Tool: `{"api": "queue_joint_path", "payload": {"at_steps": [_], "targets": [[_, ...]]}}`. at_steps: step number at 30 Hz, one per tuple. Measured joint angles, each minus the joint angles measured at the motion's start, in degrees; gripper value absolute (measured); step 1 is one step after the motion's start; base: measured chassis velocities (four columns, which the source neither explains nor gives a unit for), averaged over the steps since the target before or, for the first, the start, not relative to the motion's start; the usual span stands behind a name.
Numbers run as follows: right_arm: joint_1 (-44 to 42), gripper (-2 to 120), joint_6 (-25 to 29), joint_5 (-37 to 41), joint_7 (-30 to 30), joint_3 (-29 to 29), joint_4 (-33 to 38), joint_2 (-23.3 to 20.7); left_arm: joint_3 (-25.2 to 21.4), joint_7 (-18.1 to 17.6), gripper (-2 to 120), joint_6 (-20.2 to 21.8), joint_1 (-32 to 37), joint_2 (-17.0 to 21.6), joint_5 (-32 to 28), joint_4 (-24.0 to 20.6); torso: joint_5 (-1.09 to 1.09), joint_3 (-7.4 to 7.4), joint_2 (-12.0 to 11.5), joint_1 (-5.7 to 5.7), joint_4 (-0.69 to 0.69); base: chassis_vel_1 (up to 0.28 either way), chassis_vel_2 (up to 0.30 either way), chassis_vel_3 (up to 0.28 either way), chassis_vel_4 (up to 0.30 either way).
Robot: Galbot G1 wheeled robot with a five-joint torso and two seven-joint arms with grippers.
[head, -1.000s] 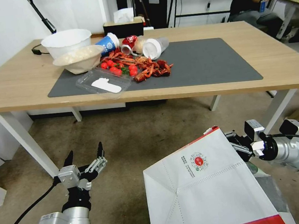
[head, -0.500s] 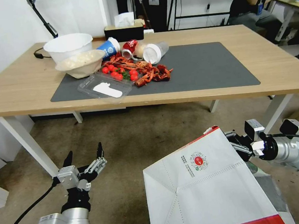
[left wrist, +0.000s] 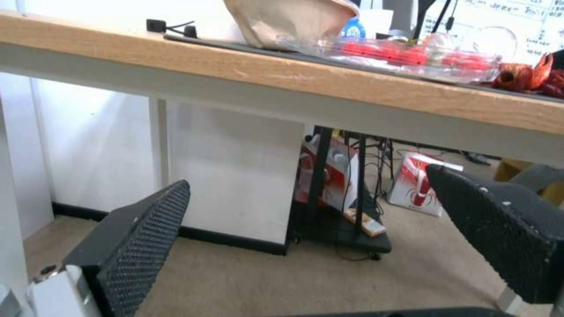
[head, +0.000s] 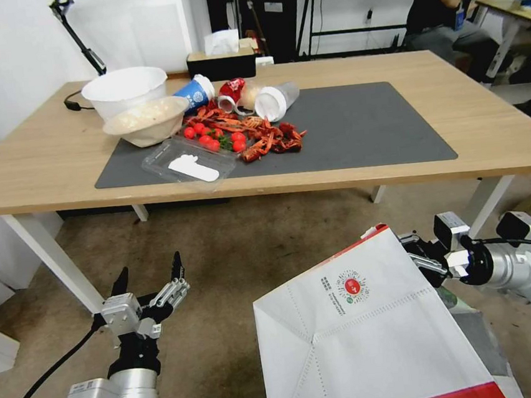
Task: Pick up the food delivery bag from the floor and place it on the table.
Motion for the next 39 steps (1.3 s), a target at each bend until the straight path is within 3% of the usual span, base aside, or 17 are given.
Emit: {"api": "queue_joint_path", "payload": {"at_steps": [39], "targets": [[-1.02, 0, -0.01, 0.1, -0.02, 0.68, 1.38, 0.03, -0.06, -0.03, 100, 0.09, 0.09, 0.43, -0.1, -0.28, 0.0, 5.62, 9.38, 3.76, 0.0, 0.0, 0.0, 0.0, 0.0]]}}
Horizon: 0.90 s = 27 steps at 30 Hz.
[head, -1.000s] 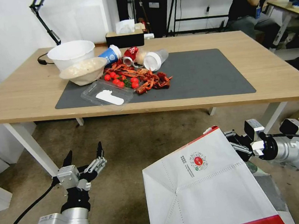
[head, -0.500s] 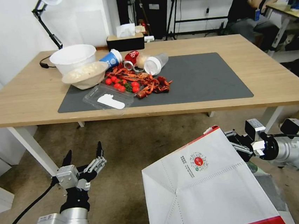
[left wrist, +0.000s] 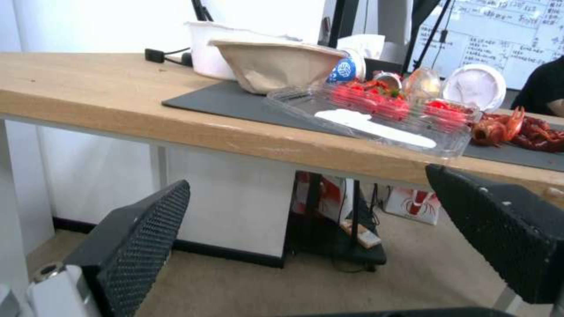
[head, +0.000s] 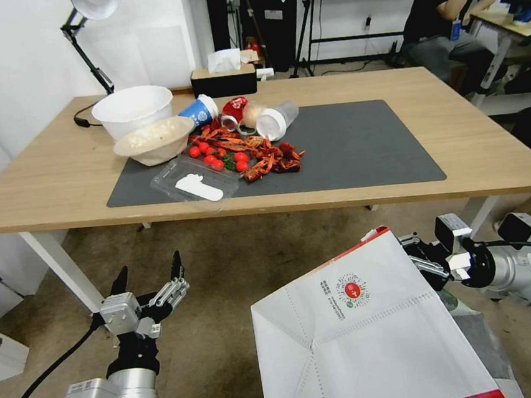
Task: Pick up the food delivery bag from the floor and place it on the table.
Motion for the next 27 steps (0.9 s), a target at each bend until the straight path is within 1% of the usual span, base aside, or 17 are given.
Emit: {"api": "queue_joint_path", "payload": {"at_steps": [7, 15, 18, 24, 27], "targets": [[0.1, 0, -0.02, 0.01, 0.01, -0.07, 0.01, -0.14, -0.05, -0.01, 100, -0.01, 0.04, -0.04, -0.04, -0.01, 0.0, 1.26, 2.12, 0.86, 0.0, 0.0, 0.0, 0.0, 0.0], [-0.05, 0, -0.01, -0.03, 0.01, -0.23, 0.02, 0.26, 0.01, -0.01, 100, -0.04, 0.17, -0.27, 0.08, -0.27, 0.0, 2.16, 3.67, 1.53, 0.0, 0.0, 0.0, 0.0, 0.0], [-0.08, 0, -0.01, -0.15, -0.12, -0.24, 0.15, 0.35, 0.0, -0.01, 100, -0.06, 0.28, -0.26, 0.14, -0.34, 0.0, 2.79, 4.78, 2.0, 0.0, 0.0, 0.0, 0.0, 0.0], [0.04, 0, -0.01, -0.37, -0.41, -0.22, 0.15, 0.48, -0.02, 0.04, 100, 0.02, 0.43, -0.27, 0.2, -0.56, 0.0, 3.52, 6.04, 2.54, 0.0, 0.0, 0.0, 0.0, 0.0], [0.07, 0, -0.01, -0.49, -0.41, -0.22, 0.23, 0.83, -0.05, 0.08, 100, 0.03, 0.51, -0.27, 0.22, -0.63, 0.0, 4.15, 7.15, 3.01, 0.0, 0.0, 0.0, 0.0, 0.0]]}}
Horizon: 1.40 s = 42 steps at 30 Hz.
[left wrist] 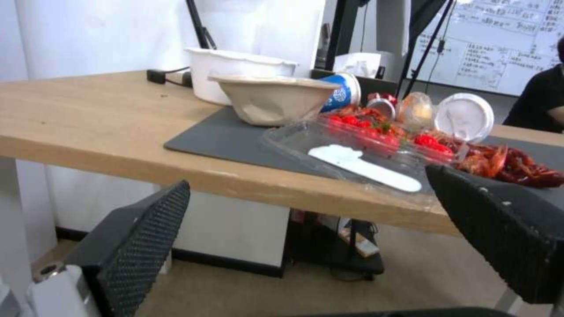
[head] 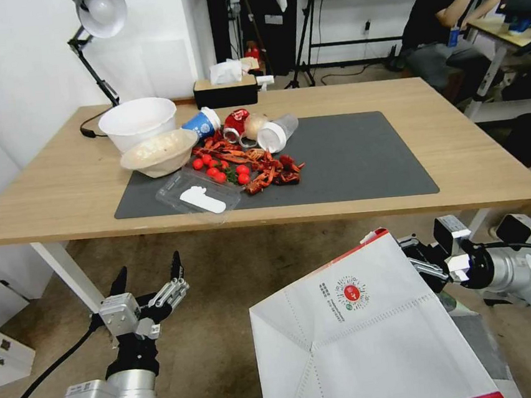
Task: Pick up the food delivery bag from the floor and place it on the table.
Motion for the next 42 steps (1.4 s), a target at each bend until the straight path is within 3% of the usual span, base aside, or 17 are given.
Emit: {"api": "queue_joint_path", "payload": {"at_steps": [23, 35, 42], "targets": [[0.05, 0, 0.09, -0.2, 0.26, 0.28, 0.16, -0.31, -0.01, 0.13, 100, 0.03, 0.0, 0.09, 0.16, -0.14, 0.0, 3.33, 5.82, 2.48, 0.0, 0.0, 0.0, 0.0, 0.0], [-0.11, 0, 0.11, -0.21, 0.24, 0.34, 0.23, -0.33, 0.13, 0.15, 100, 0.03, 0.05, 0.0, 0.2, -0.14, 0.0, 4.1, 7.2, 3.09, 0.0, 0.0, 0.0, 0.0, 0.0], [-0.39, 0, 0.15, -0.23, 0.17, 0.45, 0.23, -0.32, 0.17, 0.18, 100, -0.09, 0.14, -0.04, 0.29, -0.14, 0.0, 5.2, 9.12, 3.92, 0.0, 0.0, 0.0, 0.0, 0.0]]}}
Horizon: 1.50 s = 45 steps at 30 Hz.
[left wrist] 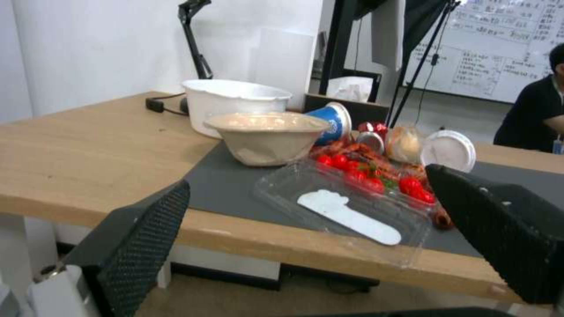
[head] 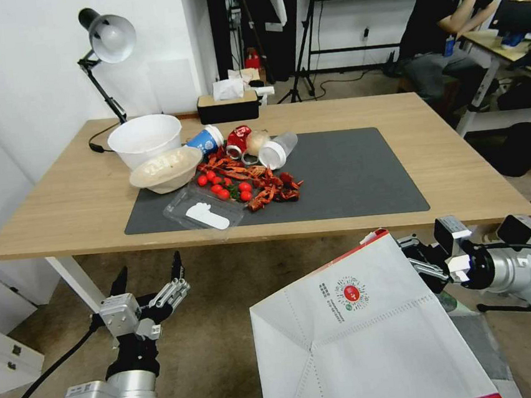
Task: Pick up the food delivery bag from the floor and place it on the table.
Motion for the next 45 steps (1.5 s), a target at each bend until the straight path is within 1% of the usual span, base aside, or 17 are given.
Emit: {"api": "queue_joint_path", "payload": {"at_steps": [1, 4, 5, 7, 8, 10, 14, 28, 35, 42, 44, 45], "targets": [[0.0, 0, 0.0, 0.0, 0.0, 0.0, 0.0, 0.0, 0.0, 0.0, 100, 0.0, 0.0, 0.0, 0.0, 0.0, 0.0, 0.0, 0.0, 0.0, 0.0, 0.0, 0.0, 0.0, 0.0], [0.07, 0, 0.0, 0.0, 0.01, 0.01, 0.07, 0.0, -0.04, 0.01, 100, -0.1, -0.04, 0.06, 0.02, 0.0, 0.0, 0.8, 1.45, 0.63, 0.0, 0.0, 0.0, 0.0, 0.0], [0.07, 0, 0.0, 0.0, 0.01, 0.01, 0.07, 0.0, -0.04, 0.01, 100, -0.1, -0.04, 0.06, 0.02, 0.0, 0.0, 0.8, 1.45, 0.63, 0.0, 0.0, 0.0, 0.0, 0.0], [-0.13, 0, 0.0, 0.0, 0.03, 0.03, 0.12, 0.0, -0.1, 0.05, 100, -0.26, -0.12, 0.13, 0.02, 0.14, 0.0, 1.44, 2.58, 1.14, 0.0, 0.0, 0.0, 0.0, 0.0], [-0.13, 0, 0.0, 0.0, 0.03, 0.03, 0.12, 0.0, -0.1, 0.05, 100, -0.26, -0.12, 0.13, 0.02, 0.14, 0.0, 1.44, 2.58, 1.14, 0.0, 0.0, 0.0, 0.0, 0.0], [-0.44, 0, 0.01, 0.01, 0.05, 0.23, 0.15, -0.05, -0.02, 0.27, 100, -1.45, -0.11, 0.15, -0.35, 0.62, 0.0, 2.16, 3.86, 1.71, 0.0, 0.0, 0.0, 0.0, 0.0], [-0.54, 0, 0.01, 0.06, 0.06, 0.34, 0.16, -0.21, -0.05, 0.31, 100, -2.31, -0.18, 0.24, -0.7, 0.77, 0.0, 2.47, 4.41, 1.94, 0.0, 0.0, 0.0, 0.0, 0.0], [-0.85, 0, 0.2, 0.17, 0.32, 0.46, 0.29, 0.1, -0.18, 0.51, 100, -2.69, 0.09, 0.57, -0.71, 0.69, 0.0, 2.31, 4.12, 1.82, 0.0, 0.0, 0.0, 0.0, 0.0], [-1.52, 0, 1.31, 1.35, 2.38, 1.58, 0.86, 0.2, -0.11, 0.37, 100, -2.82, 0.45, 0.75, -0.66, 0.4, 0.0, 2.22, 3.95, 1.75, 0.0, 0.0, 0.0, 0.0, 0.0], [-1.49, 0, 2.55, 4.41, 4.97, 2.86, 1.48, -1.63, -0.04, 0.31, 100, -2.83, 0.67, 0.41, -0.51, 0.34, 0.0, 2.17, 3.86, 1.71, 0.0, 0.0, 0.0, 0.0, 0.0], [-1.23, 0, 2.68, 7.24, 7.04, 3.99, 2.29, -3.12, 0.1, 0.3, 100, -2.83, 0.65, 0.14, -0.42, 0.34, 0.0, 2.15, 3.84, 1.69, 0.0, 0.0, 0.0, 0.0, 0.0], [-1.23, 0, 2.68, 7.24, 7.04, 3.99, 2.29, -3.12, 0.1, 0.3, 100, -2.83, 0.65, 0.14, -0.42, 0.34, 0.0, 2.15, 3.84, 1.69, 0.0, 0.0, 0.0, 0.0, 0.0]]}}
